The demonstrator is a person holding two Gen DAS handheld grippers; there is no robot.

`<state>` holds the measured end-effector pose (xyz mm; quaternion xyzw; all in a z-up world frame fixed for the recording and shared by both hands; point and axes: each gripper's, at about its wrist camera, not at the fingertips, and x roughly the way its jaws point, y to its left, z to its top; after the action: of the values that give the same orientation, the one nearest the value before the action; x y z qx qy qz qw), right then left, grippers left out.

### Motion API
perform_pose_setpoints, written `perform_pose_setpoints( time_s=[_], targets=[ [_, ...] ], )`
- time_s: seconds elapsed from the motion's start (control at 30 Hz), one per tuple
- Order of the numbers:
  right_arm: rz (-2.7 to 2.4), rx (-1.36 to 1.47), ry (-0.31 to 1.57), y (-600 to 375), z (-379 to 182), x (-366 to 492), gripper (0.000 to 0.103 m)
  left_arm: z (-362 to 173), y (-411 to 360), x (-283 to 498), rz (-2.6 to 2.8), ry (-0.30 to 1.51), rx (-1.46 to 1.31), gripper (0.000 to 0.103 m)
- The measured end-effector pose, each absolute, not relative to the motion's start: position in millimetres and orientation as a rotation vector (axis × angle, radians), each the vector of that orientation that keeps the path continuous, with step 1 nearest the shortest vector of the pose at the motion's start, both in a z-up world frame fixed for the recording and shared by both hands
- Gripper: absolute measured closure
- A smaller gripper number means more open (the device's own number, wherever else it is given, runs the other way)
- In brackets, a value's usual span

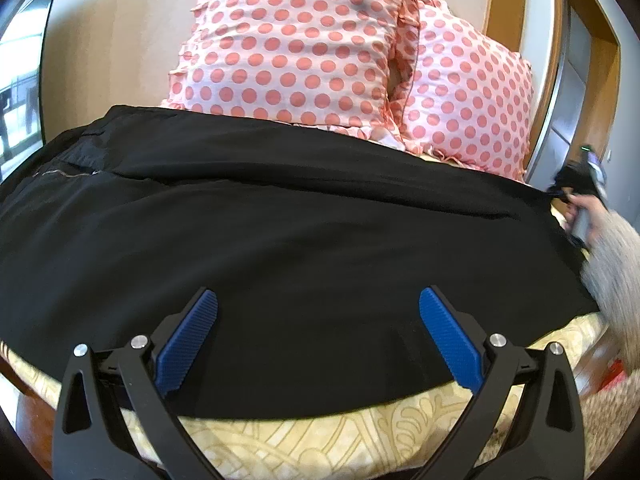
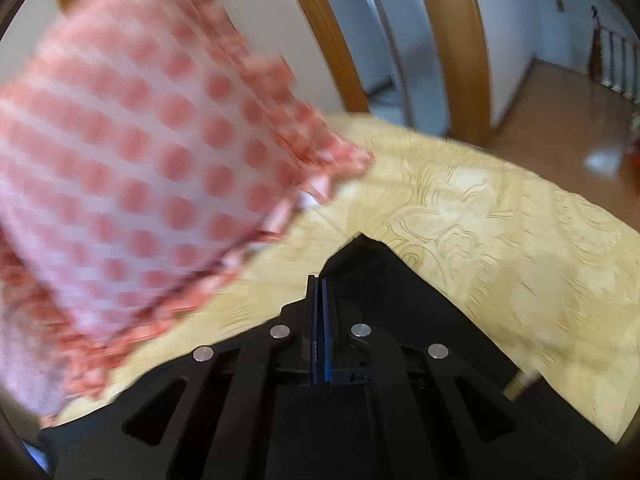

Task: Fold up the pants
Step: 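Grasp the trouser leg ends with the right gripper and lift them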

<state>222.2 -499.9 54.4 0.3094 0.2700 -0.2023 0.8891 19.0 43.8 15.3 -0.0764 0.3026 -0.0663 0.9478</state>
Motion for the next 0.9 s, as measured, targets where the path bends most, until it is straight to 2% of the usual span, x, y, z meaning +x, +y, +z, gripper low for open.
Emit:
perform_pose_setpoints(
  time_s=[0.13, 0.27, 0.37, 0.5, 0.53, 0.6, 0.63, 0.83, 0.87, 0.9],
  targets=[
    [-0.306, 0.704, 0.457, -479.0, 71.7, 139.4, 0.101, 17.6, 49.6, 15.3, -0.126, 0.617, -0.187, 0.002],
    [-0.261, 0.802, 0.472, -468.0, 44.9, 55.8, 0.101, 22.1, 58.7, 15.6, -0.117, 0.618, -0.221, 0.002],
    [-0.260, 0.846, 0.548, -466.5, 16.8, 38.6, 0.101, 29.7, 66.4, 18.3, -0.105, 0.597, -0.246, 0.002],
    [-0.221, 0.935, 0.592, -472.9, 5.7, 34.2, 0.099, 43.0, 77.9, 22.8, -0.065, 0.571, -0.273, 0.002],
    [-0.223, 0.942, 0.603, -473.0, 6.1, 34.5, 0.095, 45.7, 81.8, 22.5, -0.044, 0.564, -0.275, 0.002],
    [-0.231, 0.988, 0.640, -476.3, 3.7, 35.8, 0.073, 48.7, 89.7, 21.8, -0.006, 0.562, -0.280, 0.002],
    [-0.213, 1.028, 0.633, -478.6, 1.3, 36.0, 0.067, 50.0, 95.6, 22.3, 0.008, 0.566, -0.288, 0.002],
    [-0.221, 1.039, 0.579, -478.3, -0.1, 29.3, 0.070, 55.9, 132.4, 34.7, -0.002, 0.576, -0.431, 0.002],
    [-0.215, 1.018, 0.555, -478.6, 0.6, 33.1, 0.086, 56.8, 137.9, 37.6, -0.008, 0.574, -0.465, 0.002],
    [-0.205, 1.015, 0.555, -480.8, -1.5, 37.7, 0.098, 57.3, 141.3, 39.9, -0.008, 0.575, -0.486, 0.002]
  ],
)
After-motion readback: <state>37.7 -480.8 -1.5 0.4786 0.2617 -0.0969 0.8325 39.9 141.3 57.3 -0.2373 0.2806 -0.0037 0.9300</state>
